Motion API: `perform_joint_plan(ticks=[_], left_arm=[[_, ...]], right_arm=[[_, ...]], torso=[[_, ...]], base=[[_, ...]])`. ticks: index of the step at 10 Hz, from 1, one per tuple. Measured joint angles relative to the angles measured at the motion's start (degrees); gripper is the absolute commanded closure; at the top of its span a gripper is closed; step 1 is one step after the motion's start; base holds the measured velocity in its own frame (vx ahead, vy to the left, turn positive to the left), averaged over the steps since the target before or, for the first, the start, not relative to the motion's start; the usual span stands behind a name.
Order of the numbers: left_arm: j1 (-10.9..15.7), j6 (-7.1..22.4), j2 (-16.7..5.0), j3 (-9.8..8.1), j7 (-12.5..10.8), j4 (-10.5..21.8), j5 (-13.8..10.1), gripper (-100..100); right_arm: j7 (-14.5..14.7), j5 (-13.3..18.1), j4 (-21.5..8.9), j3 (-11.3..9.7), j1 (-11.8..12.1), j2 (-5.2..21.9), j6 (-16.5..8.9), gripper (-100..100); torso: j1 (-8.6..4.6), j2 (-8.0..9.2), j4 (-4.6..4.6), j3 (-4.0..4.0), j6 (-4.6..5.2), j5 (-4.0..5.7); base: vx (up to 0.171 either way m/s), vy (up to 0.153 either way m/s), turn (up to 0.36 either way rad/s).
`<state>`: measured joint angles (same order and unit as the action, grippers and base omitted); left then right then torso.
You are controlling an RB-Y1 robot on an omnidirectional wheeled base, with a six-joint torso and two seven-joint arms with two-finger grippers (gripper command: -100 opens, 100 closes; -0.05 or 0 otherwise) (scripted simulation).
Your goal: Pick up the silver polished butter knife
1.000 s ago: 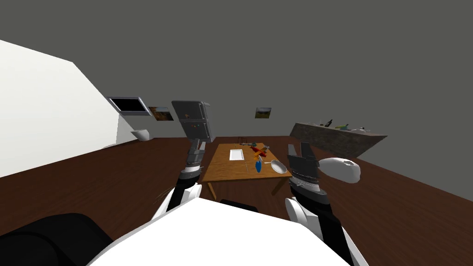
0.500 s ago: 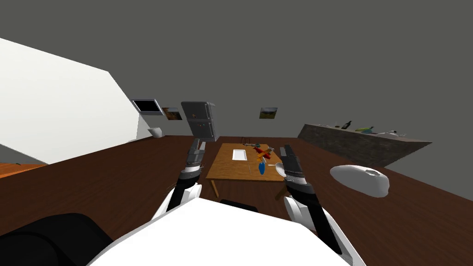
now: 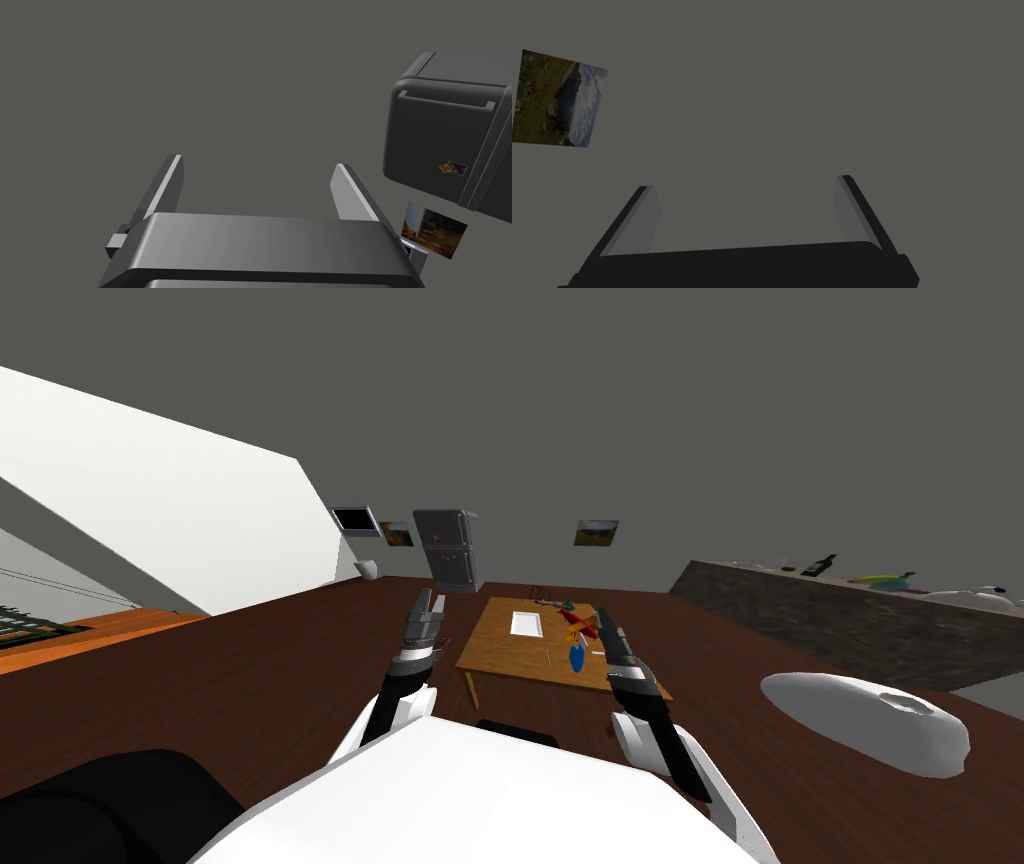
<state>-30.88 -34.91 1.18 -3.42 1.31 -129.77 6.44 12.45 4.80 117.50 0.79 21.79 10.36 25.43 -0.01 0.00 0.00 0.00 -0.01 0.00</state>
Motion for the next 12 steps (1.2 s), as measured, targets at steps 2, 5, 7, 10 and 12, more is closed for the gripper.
perform_joint_plan(ticks=[2,5,7,10,12], left_arm=[[-0.01,0.00,0.00,-0.01,0.00,0.00,0.00,0],[-0.01,0.00,0.00,-0.01,0.00,0.00,0.00,0],[0.00,0.00,0.00,0.00,0.00,0.00,0.00,0],[-0.01,0.00,0.00,-0.01,0.00,0.00,0.00,0],[-0.01,0.00,0.00,-0.01,0.00,0.00,0.00,0]], right_arm=[[0.52,0.92,-1.96,-0.11,-0.84,0.45,-2.35,-100],[0.83,1.53,-5.58,0.11,-1.68,0.87,-2.87,-100],[1.49,2.67,-9.44,0.17,-3.73,1.25,-5.18,-100],[2.28,3.82,-13.47,0.08,-4.53,1.42,-7.02,-100],[2.65,4.58,-16.29,0.14,-5.66,1.74,-8.86,-100]], torso=[[-0.01,0.00,0.00,0.00,0.04,0.00],[-0.01,-0.01,0.00,0.00,0.03,0.00],[0.00,-0.01,0.00,-0.01,0.00,0.00],[0.00,0.00,0.00,0.00,0.05,0.00],[-0.01,-0.01,0.00,0.00,0.05,0.00]], base=[[-0.001,-0.003,0.012],[-0.004,0.001,0.157],[-0.005,-0.002,0.186],[-0.005,0.001,0.162],[-0.004,0.000,0.147]])
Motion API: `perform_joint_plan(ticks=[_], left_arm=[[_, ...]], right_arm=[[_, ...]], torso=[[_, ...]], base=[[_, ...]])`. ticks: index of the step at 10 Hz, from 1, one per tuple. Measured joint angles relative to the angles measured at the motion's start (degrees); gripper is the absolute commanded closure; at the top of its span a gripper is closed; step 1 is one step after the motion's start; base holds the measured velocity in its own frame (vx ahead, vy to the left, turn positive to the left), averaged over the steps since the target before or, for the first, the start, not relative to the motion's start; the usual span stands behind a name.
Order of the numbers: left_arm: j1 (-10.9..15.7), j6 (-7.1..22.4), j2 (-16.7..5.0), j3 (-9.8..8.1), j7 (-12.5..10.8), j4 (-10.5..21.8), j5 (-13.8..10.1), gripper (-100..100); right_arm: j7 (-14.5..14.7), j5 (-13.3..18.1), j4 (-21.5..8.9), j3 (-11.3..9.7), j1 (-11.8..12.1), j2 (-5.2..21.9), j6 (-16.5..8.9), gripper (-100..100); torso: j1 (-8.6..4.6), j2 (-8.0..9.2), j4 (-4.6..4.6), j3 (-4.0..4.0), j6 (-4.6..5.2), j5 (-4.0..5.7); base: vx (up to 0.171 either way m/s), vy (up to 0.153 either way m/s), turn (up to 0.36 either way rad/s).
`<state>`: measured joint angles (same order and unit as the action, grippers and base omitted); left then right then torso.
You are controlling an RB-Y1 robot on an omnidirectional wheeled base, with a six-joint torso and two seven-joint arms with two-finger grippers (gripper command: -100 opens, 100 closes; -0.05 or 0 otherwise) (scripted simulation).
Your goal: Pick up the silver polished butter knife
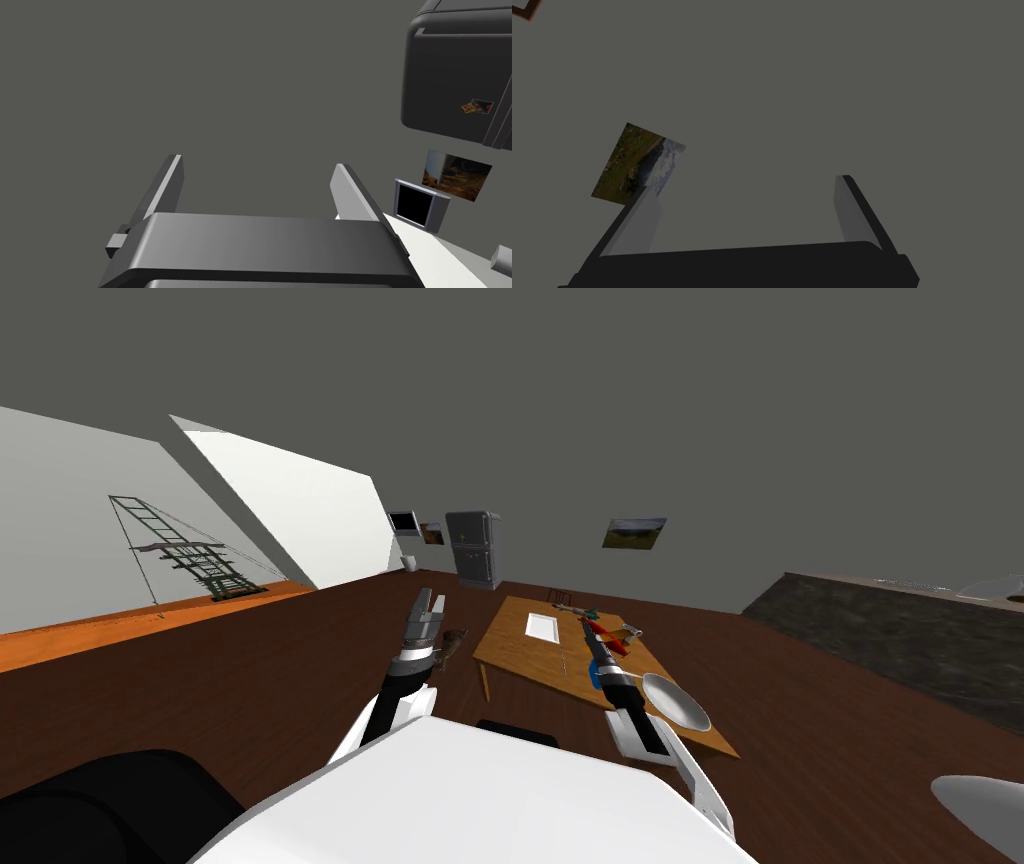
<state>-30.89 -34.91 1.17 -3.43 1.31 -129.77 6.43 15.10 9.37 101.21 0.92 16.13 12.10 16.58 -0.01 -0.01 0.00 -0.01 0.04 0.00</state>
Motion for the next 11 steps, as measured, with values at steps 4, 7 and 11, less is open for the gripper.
perform_joint_plan(ticks=[4,7,11], left_arm=[[0.01,0.00,0.00,0.00,0.00,0.00,0.00,0],[0.00,0.00,0.00,0.00,0.00,0.00,0.00,0],[0.00,0.00,0.00,0.00,0.00,0.00,0.00,0]], right_arm=[[0.90,1.95,-6.58,0.12,-2.29,1.30,-4.26,-100],[1.94,3.29,-11.65,0.11,-4.21,1.26,-6.27,-100],[2.78,5.26,-20.28,0.34,-7.24,2.89,-10.33,-100]], torso=[[0.01,0.01,0.00,0.00,-0.02,0.00],[0.00,0.00,0.00,0.00,0.01,-0.01],[0.01,0.01,0.00,0.01,-0.01,0.00]], base=[[-0.005,0.000,0.174],[-0.005,0.002,0.171],[-0.007,0.002,0.227]])
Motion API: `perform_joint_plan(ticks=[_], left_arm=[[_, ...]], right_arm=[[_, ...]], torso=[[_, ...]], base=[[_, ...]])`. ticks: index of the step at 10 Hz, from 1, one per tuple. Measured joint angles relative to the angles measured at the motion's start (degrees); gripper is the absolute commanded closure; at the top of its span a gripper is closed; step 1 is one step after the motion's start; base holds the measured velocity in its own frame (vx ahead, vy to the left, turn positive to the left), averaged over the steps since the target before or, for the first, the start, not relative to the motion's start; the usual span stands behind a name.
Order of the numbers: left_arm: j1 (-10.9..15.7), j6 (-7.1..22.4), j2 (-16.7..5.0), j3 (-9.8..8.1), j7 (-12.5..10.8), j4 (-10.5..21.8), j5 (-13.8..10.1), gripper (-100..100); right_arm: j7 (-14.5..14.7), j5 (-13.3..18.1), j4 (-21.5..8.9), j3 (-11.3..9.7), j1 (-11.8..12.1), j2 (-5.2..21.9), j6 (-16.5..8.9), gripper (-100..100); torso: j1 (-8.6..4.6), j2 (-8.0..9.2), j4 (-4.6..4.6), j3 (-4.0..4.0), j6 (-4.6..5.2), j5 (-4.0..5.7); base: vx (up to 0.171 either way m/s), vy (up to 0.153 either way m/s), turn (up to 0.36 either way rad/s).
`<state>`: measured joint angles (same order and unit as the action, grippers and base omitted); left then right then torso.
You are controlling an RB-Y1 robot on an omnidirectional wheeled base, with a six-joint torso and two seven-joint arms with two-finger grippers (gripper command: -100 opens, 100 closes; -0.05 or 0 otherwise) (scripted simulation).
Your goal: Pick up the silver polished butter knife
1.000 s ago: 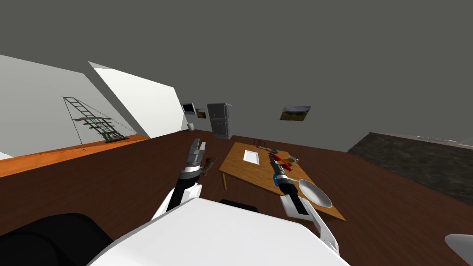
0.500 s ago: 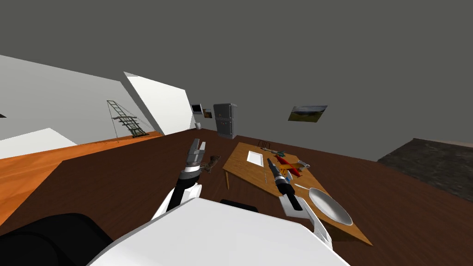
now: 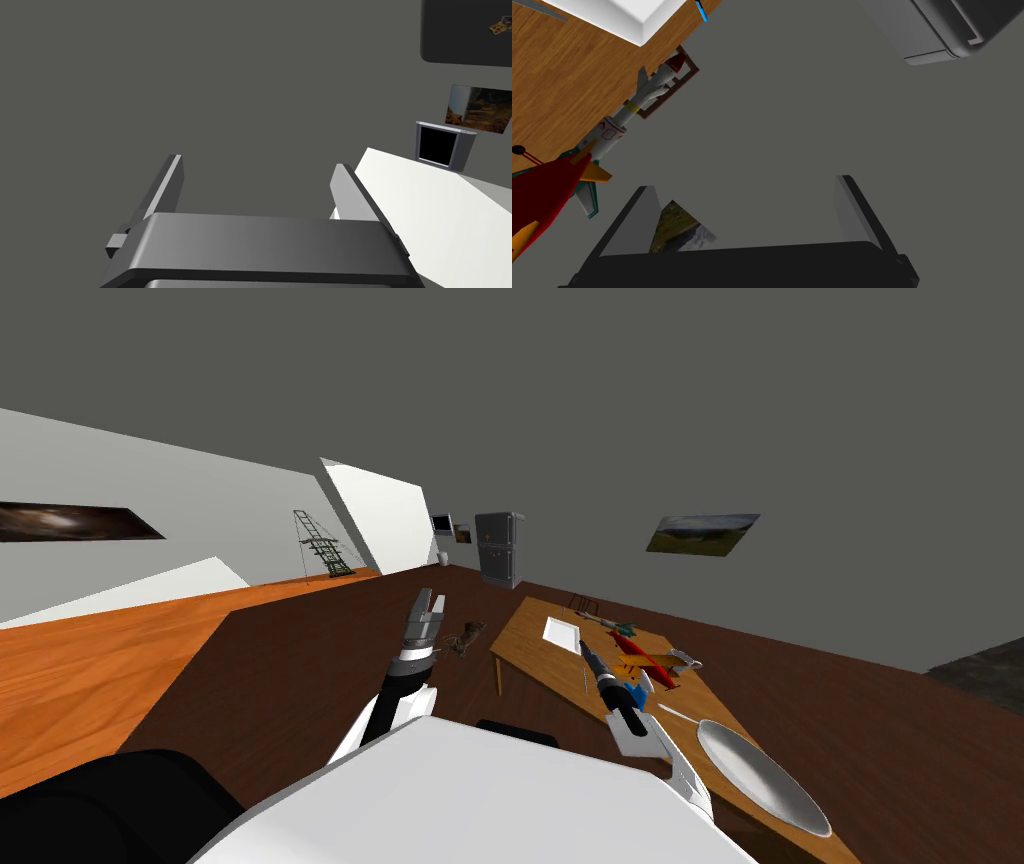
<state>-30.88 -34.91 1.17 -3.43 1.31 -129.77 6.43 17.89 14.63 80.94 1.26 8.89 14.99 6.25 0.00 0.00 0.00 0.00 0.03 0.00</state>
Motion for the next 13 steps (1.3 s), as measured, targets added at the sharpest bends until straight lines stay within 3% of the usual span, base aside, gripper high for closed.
perform_joint_plan(ticks=[2,5,7,13], left_arm=[[-0.01,0.00,0.00,-0.01,0.00,0.00,0.00,0],[-0.01,0.00,0.00,-0.01,0.00,0.00,0.00,0],[0.00,0.00,0.00,0.00,0.00,0.00,0.00,0],[-0.01,0.00,0.00,-0.01,0.00,0.00,0.00,0]], right_arm=[[0.41,0.90,-2.37,-0.27,-0.20,1.06,-2.66,-100],[1.07,1.87,-7.60,-0.01,-2.08,1.28,-3.90,-100],[1.57,2.93,-9.88,-0.42,-2.90,2.29,-7.16,-100],[2.69,5.00,-18.97,0.21,-5.57,3.34,-10.24,-100]], torso=[[-0.02,0.01,0.00,0.00,0.05,0.00],[-0.01,-0.01,0.00,0.00,0.05,-0.01],[0.00,0.00,-0.01,0.00,0.01,-0.01],[-0.01,0.00,0.00,0.00,0.07,-0.01]], base=[[-0.003,-0.002,0.028],[-0.004,0.003,0.160],[-0.005,0.001,0.193],[-0.002,0.001,0.108]])
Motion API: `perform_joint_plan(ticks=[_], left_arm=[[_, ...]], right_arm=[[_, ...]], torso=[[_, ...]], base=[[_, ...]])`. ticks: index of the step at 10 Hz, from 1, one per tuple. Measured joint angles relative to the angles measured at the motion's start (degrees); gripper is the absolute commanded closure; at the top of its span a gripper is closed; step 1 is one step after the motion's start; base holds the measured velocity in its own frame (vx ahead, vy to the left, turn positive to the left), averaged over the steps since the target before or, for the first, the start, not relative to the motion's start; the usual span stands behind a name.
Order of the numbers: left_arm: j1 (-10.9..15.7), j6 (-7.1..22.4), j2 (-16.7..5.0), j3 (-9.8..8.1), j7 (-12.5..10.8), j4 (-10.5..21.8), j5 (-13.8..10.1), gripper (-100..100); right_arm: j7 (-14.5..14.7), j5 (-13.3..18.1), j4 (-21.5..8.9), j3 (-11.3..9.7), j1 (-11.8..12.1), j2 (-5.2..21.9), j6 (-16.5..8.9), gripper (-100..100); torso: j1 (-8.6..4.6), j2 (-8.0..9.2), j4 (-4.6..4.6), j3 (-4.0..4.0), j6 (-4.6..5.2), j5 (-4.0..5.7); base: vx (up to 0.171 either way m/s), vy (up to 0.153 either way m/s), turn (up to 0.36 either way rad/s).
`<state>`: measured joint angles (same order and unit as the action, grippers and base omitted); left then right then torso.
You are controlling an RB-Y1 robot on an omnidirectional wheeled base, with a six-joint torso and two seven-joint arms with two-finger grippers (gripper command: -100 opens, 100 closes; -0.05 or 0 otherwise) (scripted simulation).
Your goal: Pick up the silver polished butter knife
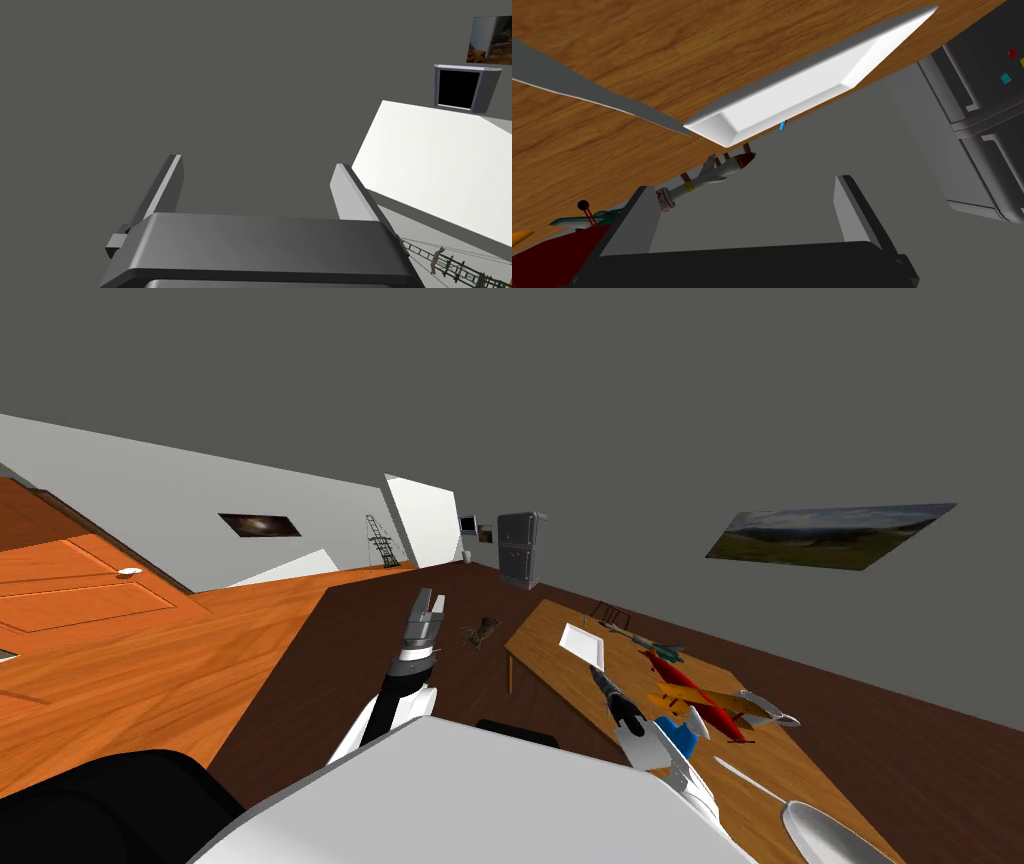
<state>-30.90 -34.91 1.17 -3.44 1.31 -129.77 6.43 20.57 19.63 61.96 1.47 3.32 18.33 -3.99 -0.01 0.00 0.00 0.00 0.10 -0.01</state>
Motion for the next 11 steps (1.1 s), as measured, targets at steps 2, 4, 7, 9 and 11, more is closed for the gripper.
perform_joint_plan(ticks=[2,4,7,9,11], left_arm=[[0.00,0.00,0.00,0.00,0.00,0.00,0.00,0],[0.00,0.00,0.00,0.00,0.00,0.00,0.00,0],[0.00,0.00,0.00,0.00,0.00,0.00,0.00,0],[0.00,0.00,0.00,0.00,0.00,0.00,0.00,0],[0.00,0.00,0.00,0.00,0.00,0.00,0.00,0]], right_arm=[[0.30,0.52,-2.79,-0.13,-1.04,0.80,-1.58,-100],[0.37,0.70,-4.96,-0.55,-1.66,1.94,-3.14,-100],[0.91,1.32,-9.09,-0.91,-2.89,3.55,-5.50,-100],[1.48,2.59,-12.70,-0.35,-4.15,3.99,-6.49,-100],[1.80,3.31,-14.58,-0.25,-4.58,4.52,-8.14,-100]], torso=[[0.00,0.00,0.00,0.00,-0.01,0.00],[0.00,0.00,0.00,0.00,0.01,0.00],[0.00,0.01,0.00,0.01,0.01,0.00],[0.01,0.01,-0.01,0.01,0.00,-0.01],[0.00,0.00,0.00,0.00,0.01,0.00]], base=[[-0.003,0.002,0.138],[-0.002,0.000,0.092],[-0.004,0.002,0.131],[-0.004,0.004,0.144],[-0.002,0.000,0.073]])
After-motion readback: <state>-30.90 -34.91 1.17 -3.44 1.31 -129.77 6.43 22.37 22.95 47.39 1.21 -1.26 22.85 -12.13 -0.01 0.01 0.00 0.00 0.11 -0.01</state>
